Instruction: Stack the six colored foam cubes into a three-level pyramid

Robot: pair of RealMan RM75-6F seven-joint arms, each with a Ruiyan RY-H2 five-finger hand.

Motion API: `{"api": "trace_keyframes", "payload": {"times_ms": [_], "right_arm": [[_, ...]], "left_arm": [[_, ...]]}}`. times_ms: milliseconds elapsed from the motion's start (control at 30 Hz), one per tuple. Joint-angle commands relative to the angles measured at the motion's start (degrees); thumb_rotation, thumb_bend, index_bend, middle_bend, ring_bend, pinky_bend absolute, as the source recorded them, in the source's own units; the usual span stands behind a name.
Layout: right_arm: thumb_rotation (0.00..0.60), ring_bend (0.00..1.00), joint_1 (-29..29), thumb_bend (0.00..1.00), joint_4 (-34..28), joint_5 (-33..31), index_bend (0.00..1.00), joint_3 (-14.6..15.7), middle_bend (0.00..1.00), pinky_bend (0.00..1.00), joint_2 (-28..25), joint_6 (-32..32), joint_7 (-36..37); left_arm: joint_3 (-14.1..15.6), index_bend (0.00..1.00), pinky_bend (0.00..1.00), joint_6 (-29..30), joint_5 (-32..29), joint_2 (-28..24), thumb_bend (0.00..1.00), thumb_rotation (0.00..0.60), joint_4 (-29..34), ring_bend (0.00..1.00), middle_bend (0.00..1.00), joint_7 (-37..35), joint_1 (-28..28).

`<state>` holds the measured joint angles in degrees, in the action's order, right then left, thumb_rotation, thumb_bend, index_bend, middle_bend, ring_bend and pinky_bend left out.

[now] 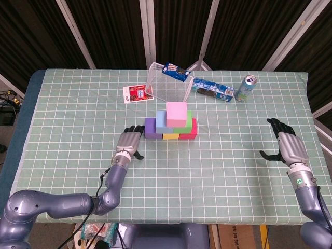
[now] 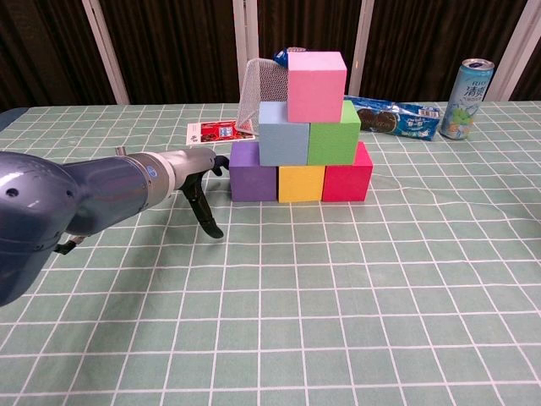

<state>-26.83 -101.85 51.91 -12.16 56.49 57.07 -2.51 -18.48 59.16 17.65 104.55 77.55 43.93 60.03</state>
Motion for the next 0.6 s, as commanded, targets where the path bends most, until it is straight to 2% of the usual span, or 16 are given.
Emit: {"api": "trace_keyframes", "payload": {"times_ms": [33, 600], "right_arm": [[0.600, 0.00, -0.03, 0.29, 0.01, -0.03, 0.00, 0.04, 0.00, 0.00, 0.03, -0.05, -0.09], [0.600, 0.00, -0.21, 0.29, -0.07, -0.28, 0.00, 0.15, 0.00, 0.00, 0.04, -0.28, -0.48]], "left_arm": [[-0.05, 0.00, 0.08, -0.12, -0.06, 0.08, 0.17, 0.600, -0.17, 0.00, 0.04, 0.05, 0.07], [0.23, 0.00, 0.08, -0.17, -0.04, -0.17, 0.17, 0.600, -0.17, 0.00, 0.04, -0.05, -0.40]]}}
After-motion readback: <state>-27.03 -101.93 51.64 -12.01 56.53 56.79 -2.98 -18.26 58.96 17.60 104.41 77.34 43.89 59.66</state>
